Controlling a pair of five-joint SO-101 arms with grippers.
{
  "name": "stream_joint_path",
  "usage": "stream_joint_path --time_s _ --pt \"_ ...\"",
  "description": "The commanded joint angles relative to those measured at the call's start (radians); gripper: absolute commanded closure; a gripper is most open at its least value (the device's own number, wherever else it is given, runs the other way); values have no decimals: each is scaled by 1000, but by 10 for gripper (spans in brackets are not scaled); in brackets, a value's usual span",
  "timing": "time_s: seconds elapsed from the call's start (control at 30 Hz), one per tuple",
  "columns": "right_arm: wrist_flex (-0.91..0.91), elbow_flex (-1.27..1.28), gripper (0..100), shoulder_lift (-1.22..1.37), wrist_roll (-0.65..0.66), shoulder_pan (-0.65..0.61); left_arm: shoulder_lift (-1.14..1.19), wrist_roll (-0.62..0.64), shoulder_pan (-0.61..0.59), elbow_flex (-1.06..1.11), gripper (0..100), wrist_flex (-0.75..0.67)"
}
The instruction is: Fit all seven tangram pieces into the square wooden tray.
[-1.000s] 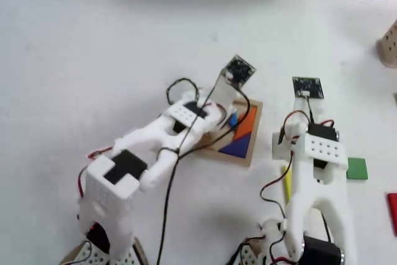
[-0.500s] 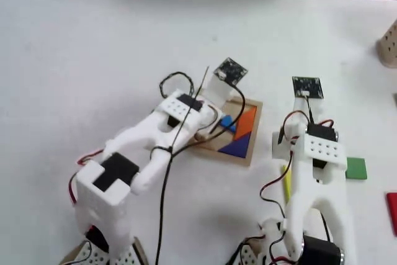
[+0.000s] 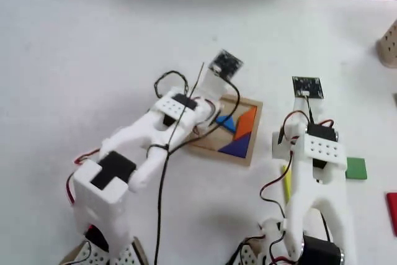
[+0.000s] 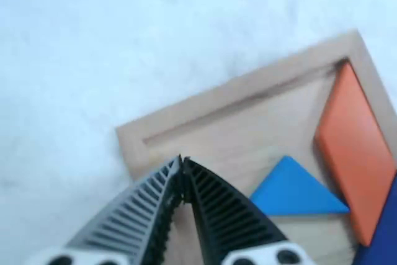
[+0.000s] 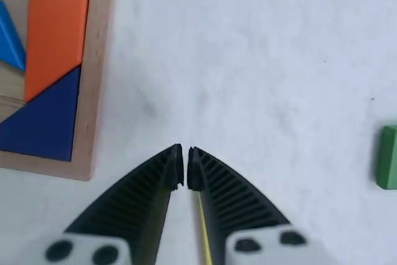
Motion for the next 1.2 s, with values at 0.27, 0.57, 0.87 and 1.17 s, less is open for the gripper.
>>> stream_joint_path --time_s 0.27,0.57,0.87,1.17 --pt "-16 -6 977 -27 -8 -13 -42 163 96 103 978 -138" --pt "-19 -6 977 -27 -8 -13 -232 -8 189 295 978 -57" --pt "-42 6 977 -25 -8 -13 -398 -18 219 407 978 -54" --pt "-44 6 977 -25 -8 -13 -424 -12 220 407 978 -107"
